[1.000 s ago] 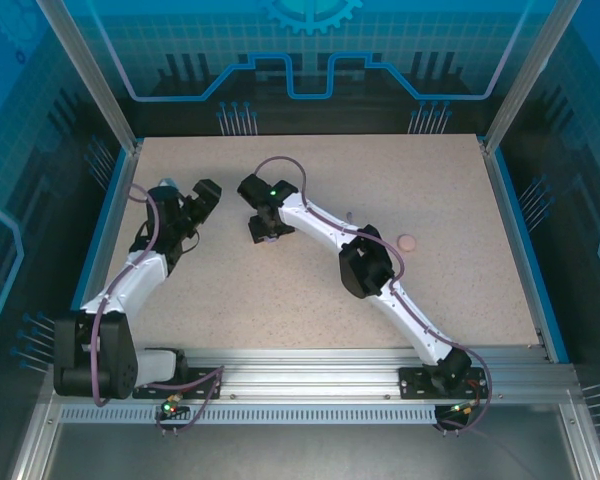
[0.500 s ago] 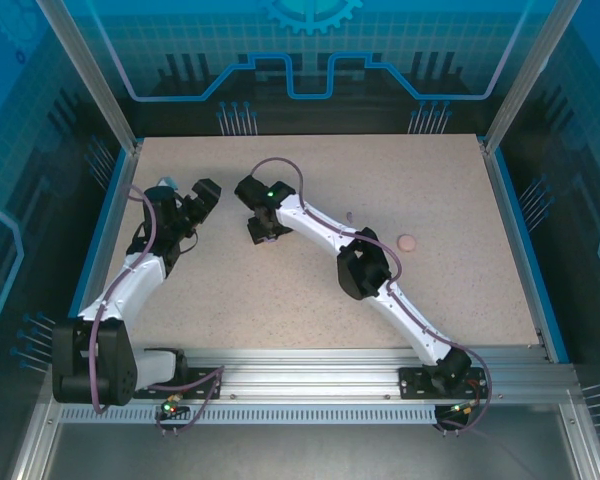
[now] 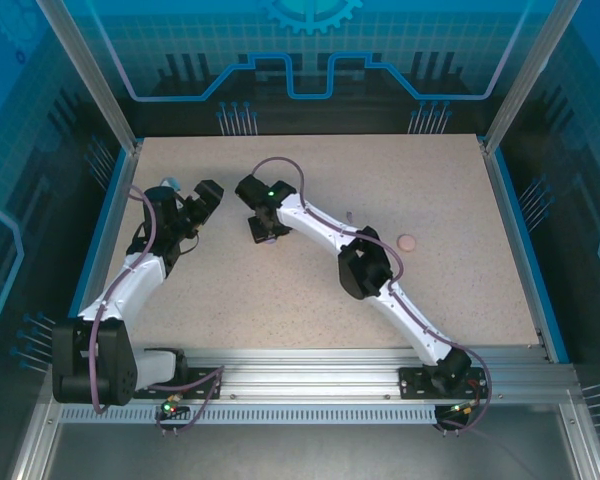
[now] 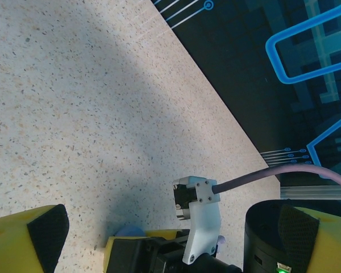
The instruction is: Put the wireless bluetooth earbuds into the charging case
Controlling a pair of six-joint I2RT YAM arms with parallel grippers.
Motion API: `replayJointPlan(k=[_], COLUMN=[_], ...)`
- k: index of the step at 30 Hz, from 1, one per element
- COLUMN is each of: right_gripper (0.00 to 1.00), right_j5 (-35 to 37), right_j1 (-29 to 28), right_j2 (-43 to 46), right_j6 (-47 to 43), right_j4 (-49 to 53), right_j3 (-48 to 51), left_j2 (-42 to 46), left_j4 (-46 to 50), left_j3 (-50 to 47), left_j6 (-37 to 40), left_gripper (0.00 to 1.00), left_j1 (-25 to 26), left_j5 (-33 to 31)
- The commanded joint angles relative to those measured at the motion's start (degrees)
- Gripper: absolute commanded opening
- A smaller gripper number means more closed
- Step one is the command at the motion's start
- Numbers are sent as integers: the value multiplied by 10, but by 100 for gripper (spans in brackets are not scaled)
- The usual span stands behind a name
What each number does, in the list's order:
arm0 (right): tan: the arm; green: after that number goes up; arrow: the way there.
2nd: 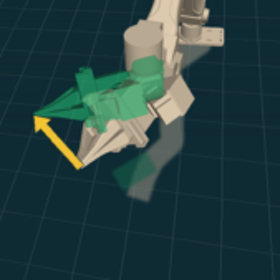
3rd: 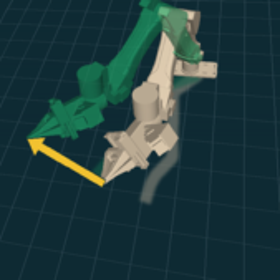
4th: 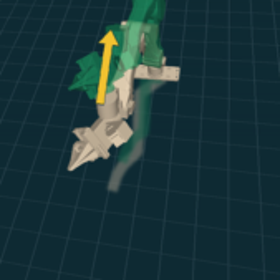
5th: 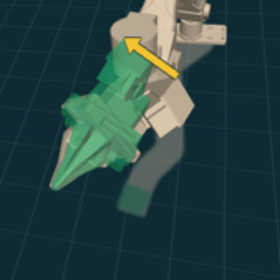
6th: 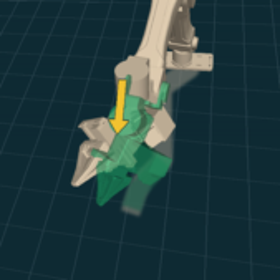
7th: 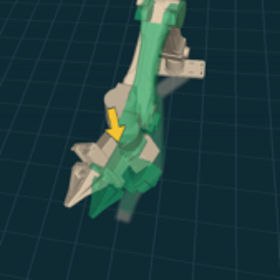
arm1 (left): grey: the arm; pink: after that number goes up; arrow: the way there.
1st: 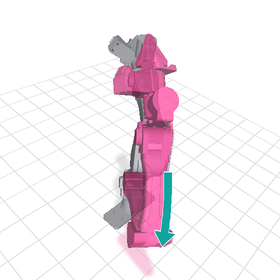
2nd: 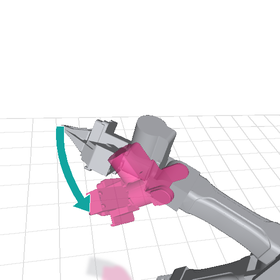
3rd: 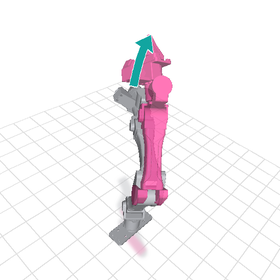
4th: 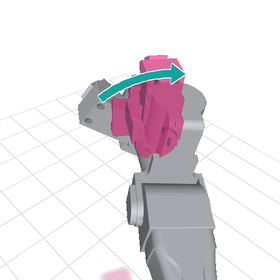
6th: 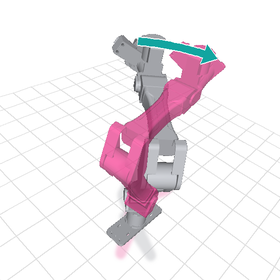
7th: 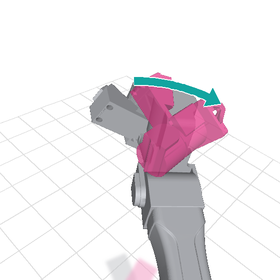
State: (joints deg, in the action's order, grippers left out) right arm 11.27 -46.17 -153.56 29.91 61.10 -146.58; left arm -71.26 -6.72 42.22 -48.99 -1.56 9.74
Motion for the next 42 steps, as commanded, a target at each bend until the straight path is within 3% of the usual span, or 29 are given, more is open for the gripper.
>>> replayJointPlan(k=[1,9,23,32,42], right_gripper=[34,33,32,30,29], right_j5=[-33,-31,-77,-75,-70], right_j1=[17,58,144,141,123], right_j2=[83,216,456,481,467], right_j6=[49,143,438,566,579], right_j4=[-18,-63,-268,-294,-281], right_j3=[49,181,532,592,575], left_j2=[0,-17,-192,-273,-315], left_j4=[-4,-77,-331,-453,-498], left_j3=[-4,-46,-51,-29,-13], left_j6=[4,-1,11,-9,-29], left_gripper=[99,99,98,94,78], left_j1=[-5,18,162,234,257], left_j5=[23,59,137,151,131])
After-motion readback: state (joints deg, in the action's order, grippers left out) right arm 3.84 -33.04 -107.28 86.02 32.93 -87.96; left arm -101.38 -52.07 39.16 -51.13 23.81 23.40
